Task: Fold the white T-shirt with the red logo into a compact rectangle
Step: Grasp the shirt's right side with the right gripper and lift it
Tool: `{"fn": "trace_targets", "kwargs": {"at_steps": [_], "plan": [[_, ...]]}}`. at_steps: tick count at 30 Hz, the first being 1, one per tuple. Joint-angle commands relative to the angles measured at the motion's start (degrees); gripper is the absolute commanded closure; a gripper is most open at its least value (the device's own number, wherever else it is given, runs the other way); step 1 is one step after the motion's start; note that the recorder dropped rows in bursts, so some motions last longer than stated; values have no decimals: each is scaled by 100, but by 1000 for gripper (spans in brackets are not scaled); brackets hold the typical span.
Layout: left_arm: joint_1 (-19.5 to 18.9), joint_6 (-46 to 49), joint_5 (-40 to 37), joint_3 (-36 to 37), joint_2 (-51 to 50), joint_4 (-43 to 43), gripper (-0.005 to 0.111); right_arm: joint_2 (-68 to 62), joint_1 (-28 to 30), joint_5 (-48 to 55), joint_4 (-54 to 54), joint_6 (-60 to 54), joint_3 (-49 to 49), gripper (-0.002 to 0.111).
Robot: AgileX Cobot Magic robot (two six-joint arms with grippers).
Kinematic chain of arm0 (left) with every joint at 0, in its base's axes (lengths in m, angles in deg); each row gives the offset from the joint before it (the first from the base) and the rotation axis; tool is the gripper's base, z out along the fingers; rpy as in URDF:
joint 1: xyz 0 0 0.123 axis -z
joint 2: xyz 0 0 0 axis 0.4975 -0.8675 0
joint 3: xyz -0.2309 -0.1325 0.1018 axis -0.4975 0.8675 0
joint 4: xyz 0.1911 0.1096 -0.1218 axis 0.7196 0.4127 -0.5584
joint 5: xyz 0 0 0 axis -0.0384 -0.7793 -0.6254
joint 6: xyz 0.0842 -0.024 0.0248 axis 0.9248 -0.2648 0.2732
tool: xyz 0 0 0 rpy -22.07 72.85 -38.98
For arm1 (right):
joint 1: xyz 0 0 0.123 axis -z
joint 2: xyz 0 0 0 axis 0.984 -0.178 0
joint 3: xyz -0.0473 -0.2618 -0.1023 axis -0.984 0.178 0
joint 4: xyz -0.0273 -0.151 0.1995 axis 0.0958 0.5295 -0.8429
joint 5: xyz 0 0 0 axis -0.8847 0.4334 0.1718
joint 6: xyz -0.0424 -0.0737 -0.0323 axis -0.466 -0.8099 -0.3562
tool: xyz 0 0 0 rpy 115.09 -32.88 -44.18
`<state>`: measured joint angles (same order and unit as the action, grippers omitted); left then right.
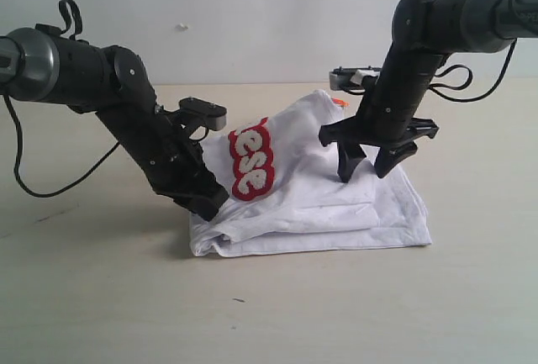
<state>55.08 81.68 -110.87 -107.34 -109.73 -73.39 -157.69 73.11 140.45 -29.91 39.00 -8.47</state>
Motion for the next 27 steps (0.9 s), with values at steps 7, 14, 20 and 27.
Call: {"fn": "trace_targets", "kwargs": {"at_steps": [7, 14, 20, 27], "plan": [[-13, -42, 130, 9, 76, 15, 76, -161, -2, 103, 31, -264, -25, 108], [-13, -27, 520, 9, 76, 15, 76, 536, -2, 815, 179, -253, -36, 108], [-13, -27, 617, 9, 76, 15, 76, 1261, -2, 954, 537, 74, 101, 108], [-13, -27, 617, 9, 76, -43, 76, 1361, -2, 954, 2208, 711, 823, 106]]}}
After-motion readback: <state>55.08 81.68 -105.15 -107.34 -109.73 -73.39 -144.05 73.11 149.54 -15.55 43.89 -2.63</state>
